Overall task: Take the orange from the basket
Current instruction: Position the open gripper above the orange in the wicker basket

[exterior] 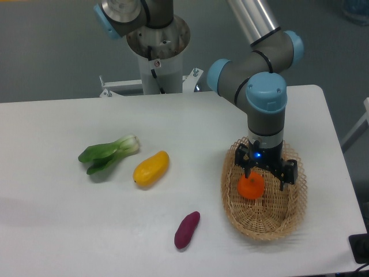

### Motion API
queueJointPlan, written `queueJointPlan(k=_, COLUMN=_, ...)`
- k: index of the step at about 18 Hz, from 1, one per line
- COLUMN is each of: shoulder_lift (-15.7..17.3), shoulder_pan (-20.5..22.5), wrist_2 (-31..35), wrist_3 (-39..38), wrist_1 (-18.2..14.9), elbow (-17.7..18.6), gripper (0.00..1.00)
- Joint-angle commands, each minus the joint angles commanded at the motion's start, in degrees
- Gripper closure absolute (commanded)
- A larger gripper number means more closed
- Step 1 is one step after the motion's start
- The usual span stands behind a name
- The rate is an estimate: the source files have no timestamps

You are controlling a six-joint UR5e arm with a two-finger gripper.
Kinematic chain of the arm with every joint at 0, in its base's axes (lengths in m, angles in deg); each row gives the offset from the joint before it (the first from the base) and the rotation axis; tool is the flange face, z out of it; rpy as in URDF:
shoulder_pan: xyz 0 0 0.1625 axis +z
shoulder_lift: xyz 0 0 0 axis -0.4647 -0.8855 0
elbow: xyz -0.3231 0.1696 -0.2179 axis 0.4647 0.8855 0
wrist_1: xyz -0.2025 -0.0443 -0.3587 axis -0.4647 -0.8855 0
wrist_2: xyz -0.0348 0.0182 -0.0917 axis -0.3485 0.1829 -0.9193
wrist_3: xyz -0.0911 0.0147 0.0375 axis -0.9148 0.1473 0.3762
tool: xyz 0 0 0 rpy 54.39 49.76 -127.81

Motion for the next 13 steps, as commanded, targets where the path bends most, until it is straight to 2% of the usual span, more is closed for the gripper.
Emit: queueJointPlan(k=13, shoulder_lift=-0.2, shoulder_pan=0.1, wrist_2=-0.9, wrist_3=-1.1, wrist_1=0.3, elbow=-0.4, gripper=0.00)
